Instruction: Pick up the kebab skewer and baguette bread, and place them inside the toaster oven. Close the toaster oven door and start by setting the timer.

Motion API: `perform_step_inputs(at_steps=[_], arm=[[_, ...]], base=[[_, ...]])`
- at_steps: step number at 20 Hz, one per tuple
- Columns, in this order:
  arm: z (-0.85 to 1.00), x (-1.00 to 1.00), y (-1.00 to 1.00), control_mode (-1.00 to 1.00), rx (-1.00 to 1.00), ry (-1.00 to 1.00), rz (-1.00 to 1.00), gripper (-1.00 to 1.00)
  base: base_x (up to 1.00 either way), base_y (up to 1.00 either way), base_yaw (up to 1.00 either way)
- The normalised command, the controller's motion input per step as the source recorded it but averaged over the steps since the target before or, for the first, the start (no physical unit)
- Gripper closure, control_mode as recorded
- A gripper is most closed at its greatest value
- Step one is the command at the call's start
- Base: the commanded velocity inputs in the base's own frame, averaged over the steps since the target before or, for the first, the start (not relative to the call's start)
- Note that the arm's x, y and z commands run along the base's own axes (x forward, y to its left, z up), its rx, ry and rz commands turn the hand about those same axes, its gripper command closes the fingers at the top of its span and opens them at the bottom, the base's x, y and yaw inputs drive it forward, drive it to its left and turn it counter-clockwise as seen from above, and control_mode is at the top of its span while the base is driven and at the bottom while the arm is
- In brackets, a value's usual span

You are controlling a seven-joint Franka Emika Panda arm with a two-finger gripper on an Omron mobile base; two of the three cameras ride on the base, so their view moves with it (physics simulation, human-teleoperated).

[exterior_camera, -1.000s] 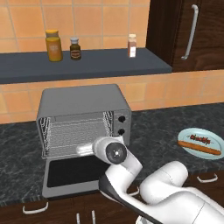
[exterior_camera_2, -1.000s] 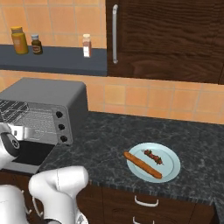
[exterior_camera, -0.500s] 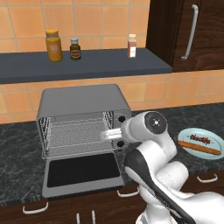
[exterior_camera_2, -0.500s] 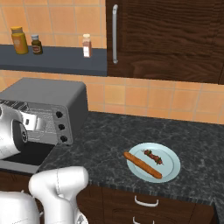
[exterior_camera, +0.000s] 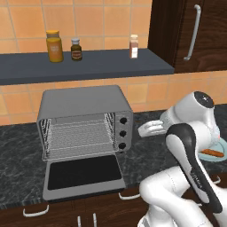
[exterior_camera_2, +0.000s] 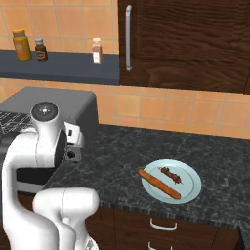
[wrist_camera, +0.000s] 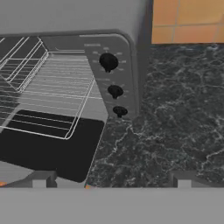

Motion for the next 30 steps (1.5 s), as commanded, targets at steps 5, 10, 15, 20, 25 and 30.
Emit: perform_step_inputs(at_steps=[5,10,15,20,25,30], arm=[[-0.26,0.0,-0.89,-1.0,-0.02,0.16,0.25,-1.0],[-0.59,0.0,-0.28,-1.0,-0.23,0.16,0.14,-1.0],[-0.34,0.2,-0.4,-1.0,-0.12,0.19,0.16,-1.0],[-0.26,0.4,-0.65,-1.0,0.0,0.12,0.21,-1.0],[-0.4,0.41,-0.52,-1.0,-0.11,0.13,0.14,-1.0],[-0.46,0.43,-0.59,-1.0,-0.08,0.07,0.11,-1.0]], base=[[0.0,0.0,0.0],[0.0,0.0,0.0],[0.0,0.0,0.0],[0.0,0.0,0.0],[0.0,0.0,0.0],[0.0,0.0,0.0]])
